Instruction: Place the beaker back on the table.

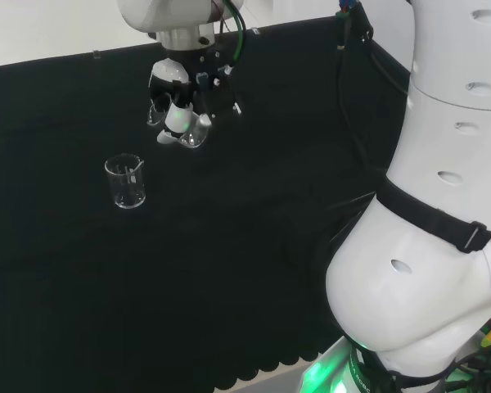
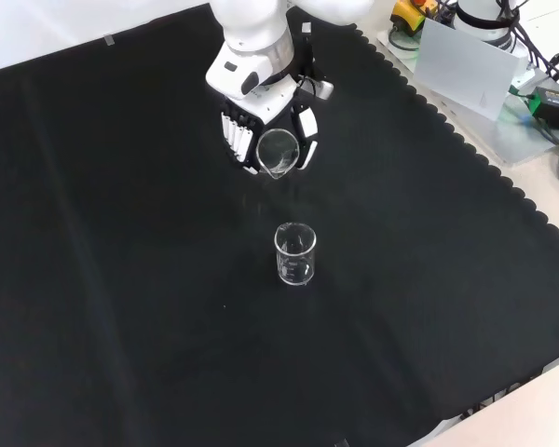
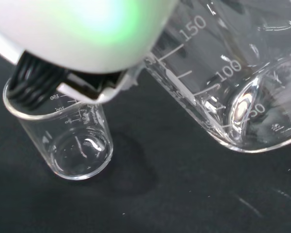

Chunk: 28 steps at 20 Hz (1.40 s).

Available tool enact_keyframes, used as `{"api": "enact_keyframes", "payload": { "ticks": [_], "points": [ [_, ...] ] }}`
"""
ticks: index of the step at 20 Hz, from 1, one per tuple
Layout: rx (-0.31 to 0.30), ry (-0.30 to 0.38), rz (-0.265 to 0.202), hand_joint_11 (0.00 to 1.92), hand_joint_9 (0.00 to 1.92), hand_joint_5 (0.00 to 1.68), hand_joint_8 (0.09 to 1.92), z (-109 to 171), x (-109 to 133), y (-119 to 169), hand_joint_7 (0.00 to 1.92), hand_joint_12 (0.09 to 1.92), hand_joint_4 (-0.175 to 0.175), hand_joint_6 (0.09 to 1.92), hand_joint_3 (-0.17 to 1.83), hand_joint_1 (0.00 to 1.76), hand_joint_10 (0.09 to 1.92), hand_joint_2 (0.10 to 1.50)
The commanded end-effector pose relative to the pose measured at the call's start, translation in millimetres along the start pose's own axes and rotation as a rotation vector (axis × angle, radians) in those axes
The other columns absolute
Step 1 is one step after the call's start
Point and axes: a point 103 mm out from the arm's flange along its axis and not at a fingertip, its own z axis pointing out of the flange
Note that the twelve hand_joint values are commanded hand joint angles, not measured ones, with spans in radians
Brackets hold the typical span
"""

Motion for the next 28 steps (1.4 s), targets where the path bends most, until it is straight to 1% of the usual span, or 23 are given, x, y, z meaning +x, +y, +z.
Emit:
{"api": "enact_keyframes", "payload": {
  "ticks": [1,5,7,8,13,14,15,17,20,21,24,28],
  "points": [
    [-0.046,0.073,0.002,1.26,1.33,1.09,0.81,10,-6,-6,1.34,0.8,-0.175,0.96,0.94,1.44,0.79,0.5],
    [-0.054,0.117,0.01,1.26,1.33,1.09,0.81,19,-10,-8,1.34,0.8,-0.175,0.96,0.94,1.44,0.79,0.5],
    [-0.059,0.134,0.007,1.26,1.33,1.09,0.81,22,-12,-9,1.34,0.8,-0.175,0.95,0.93,1.44,0.79,0.5],
    [-0.064,0.145,-0.005,1.26,1.33,1.09,0.8,24,-12,-9,1.34,0.8,-0.175,0.95,0.93,1.44,0.79,0.5],
    [-0.078,0.189,0.006,1.26,1.33,1.09,0.8,32,-16,-9,1.34,0.8,-0.175,0.95,0.93,1.44,0.78,0.5],
    [-0.08,0.191,0.009,1.26,1.34,1.09,0.8,34,-18,-9,1.34,0.8,-0.175,0.95,0.93,1.44,0.78,0.5],
    [-0.074,0.16,0.0,1.26,1.34,1.09,0.8,39,-7,-5,1.34,0.8,-0.175,0.95,0.93,1.44,0.78,0.5],
    [-0.068,0.147,0.004,1.26,1.34,1.09,0.8,44,-8,-4,1.34,0.8,-0.175,0.95,0.93,1.44,0.78,0.5],
    [-0.093,0.208,-0.004,1.26,1.34,1.09,0.8,45,-13,-3,1.34,0.79,-0.175,0.95,0.93,1.44,0.78,0.5],
    [-0.097,0.216,-0.004,1.26,1.34,1.09,0.8,45,-14,-2,1.34,0.79,-0.175,0.95,0.93,1.44,0.78,0.5],
    [-0.137,0.248,-0.014,1.26,1.34,1.09,0.8,46,-16,-2,1.34,0.79,-0.175,0.95,0.93,1.44,0.78,0.5],
    [-0.163,0.28,-0.018,1.26,1.34,1.09,0.8,51,-19,-3,1.34,0.79,-0.175,0.95,0.93,1.44,0.77,0.5]
  ]
}}
